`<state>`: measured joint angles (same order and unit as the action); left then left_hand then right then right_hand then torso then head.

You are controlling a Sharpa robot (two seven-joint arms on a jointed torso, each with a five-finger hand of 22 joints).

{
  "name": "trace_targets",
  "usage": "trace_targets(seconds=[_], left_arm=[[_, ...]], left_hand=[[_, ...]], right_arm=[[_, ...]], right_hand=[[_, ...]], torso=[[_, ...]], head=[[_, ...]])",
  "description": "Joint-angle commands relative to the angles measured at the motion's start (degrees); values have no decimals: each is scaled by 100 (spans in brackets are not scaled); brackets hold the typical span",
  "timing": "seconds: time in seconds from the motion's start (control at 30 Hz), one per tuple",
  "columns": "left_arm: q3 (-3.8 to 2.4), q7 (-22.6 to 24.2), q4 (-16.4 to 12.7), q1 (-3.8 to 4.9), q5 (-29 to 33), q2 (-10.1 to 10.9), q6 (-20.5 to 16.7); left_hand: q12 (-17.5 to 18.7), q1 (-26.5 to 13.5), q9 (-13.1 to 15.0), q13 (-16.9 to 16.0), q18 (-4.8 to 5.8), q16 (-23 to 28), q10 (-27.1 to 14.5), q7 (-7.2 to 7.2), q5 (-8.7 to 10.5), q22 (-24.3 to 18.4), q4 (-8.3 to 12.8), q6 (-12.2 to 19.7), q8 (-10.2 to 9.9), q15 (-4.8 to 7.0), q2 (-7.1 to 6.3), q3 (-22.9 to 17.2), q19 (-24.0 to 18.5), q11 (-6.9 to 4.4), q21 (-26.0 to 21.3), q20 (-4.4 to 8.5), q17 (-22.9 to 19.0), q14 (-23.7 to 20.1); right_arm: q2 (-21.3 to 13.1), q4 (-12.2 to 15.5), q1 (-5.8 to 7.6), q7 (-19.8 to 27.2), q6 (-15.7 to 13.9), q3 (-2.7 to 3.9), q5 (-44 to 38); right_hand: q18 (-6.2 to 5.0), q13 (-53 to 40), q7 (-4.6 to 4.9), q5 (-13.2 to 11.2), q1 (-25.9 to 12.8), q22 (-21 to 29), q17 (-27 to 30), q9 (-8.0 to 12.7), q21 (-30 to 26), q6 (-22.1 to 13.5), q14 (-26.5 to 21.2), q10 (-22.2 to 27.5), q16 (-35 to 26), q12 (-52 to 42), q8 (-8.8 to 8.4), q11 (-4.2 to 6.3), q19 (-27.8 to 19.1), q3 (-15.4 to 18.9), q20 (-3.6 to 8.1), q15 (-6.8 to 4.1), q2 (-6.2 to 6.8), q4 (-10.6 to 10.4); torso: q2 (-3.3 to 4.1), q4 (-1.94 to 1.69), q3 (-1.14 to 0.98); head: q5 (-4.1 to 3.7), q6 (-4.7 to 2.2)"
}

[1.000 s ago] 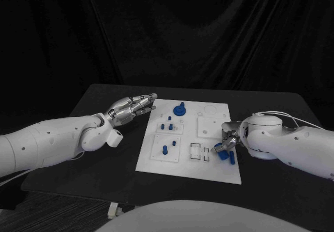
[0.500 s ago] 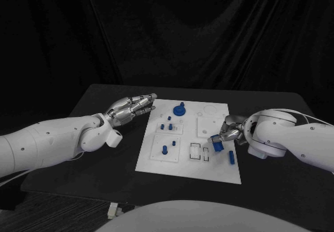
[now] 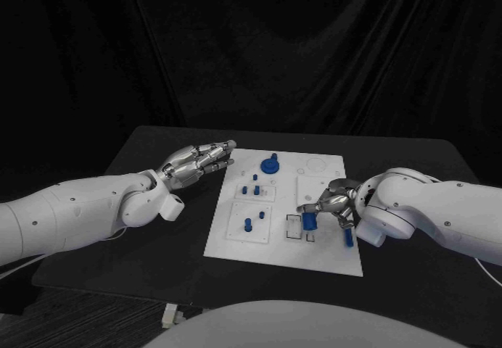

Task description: Assemble the parts on the task board

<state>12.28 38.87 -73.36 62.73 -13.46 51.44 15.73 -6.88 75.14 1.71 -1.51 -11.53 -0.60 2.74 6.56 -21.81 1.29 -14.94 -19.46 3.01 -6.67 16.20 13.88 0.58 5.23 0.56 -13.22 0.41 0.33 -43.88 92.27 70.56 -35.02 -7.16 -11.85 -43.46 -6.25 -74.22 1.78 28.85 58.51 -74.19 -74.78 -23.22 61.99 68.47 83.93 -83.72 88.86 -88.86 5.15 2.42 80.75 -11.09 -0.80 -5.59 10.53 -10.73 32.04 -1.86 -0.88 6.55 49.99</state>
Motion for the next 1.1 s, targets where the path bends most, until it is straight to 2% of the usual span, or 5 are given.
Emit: trace_targets(seconds=[0.03, 0.27, 0.43, 0.7, 1.1], left_arm=[[-6, 219, -2, -8, 31, -18, 110], [-6, 189, -2, -8, 31, -20, 122], [-6, 160, -1, -9, 31, -20, 143], [-6, 129, 5, -12, 31, -25, 192], [-6, 107, 10, -16, 31, -27, 222]], left_hand=[[-122, 57, 69, 5, 121, 52, -15, 6, -50, 80, -39, -24, 84, -37, -15, -114, 35, 38, 24, -35, -35, -23], [-130, 67, 73, 4, 121, 49, -13, 17, -58, 85, -33, -47, 91, -49, -15, -120, 38, 40, 27, -47, -33, -18], [-140, 84, 75, 2, 121, 46, -9, 25, -70, 87, -21, -63, 98, -57, -21, -124, 41, 43, 28, -59, -31, -14], [-141, 106, 76, 3, 121, 28, -9, 33, -80, 89, -11, -77, 104, -82, -20, -134, 43, 46, 30, -79, -20, 8], [-142, 114, 77, 3, 123, 17, -10, 36, -82, 92, -10, -87, 108, -101, -19, -138, 46, 45, 32, -90, -13, 22]], right_arm=[[49, -27, -43, -70, -75, 4, 329], [160, -89, -111, -93, 59, 4, 167], [230, -146, -139, -114, 217, 4, -24], [313, -220, -164, -144, 555, 4, -345], [356, -260, -173, -172, 815, 4, -567]], right_hand=[[57, -1578, 0, 206, 125, -797, -1522, -216, -176, 30, 607, -628, 114, -114, 100, -7, -66, -685, -4, 8, -344, 97], [37, -1578, 24, 105, 18, -771, -1522, -229, -298, -15, 607, -628, 114, -114, 86, -30, -113, -703, -28, 30, -416, 61], [23, -1578, 55, -94, -131, -753, -1522, -239, -385, -79, 607, -628, 114, -114, 64, -59, -143, -691, -55, 56, -474, 6], [11, -1578, 69, -279, -379, -742, -1522, -256, -456, -102, 607, -628, 114, -114, 61, -75, -154, -665, -75, 72, -585, -119], [8, -1578, 63, -394, -456, -739, -1522, -267, -476, -87, 607, -628, 114, -114, 73, -71, -149, -654, -76, 69, -617, -142]], torso=[[5, -2, -1], [6, -11, 1], [8, -6, 0], [4, -1, -1], [6, -5, 0]], head=[[-1, 1], [9, 1], [22, 1], [46, 1], [43, 1]])
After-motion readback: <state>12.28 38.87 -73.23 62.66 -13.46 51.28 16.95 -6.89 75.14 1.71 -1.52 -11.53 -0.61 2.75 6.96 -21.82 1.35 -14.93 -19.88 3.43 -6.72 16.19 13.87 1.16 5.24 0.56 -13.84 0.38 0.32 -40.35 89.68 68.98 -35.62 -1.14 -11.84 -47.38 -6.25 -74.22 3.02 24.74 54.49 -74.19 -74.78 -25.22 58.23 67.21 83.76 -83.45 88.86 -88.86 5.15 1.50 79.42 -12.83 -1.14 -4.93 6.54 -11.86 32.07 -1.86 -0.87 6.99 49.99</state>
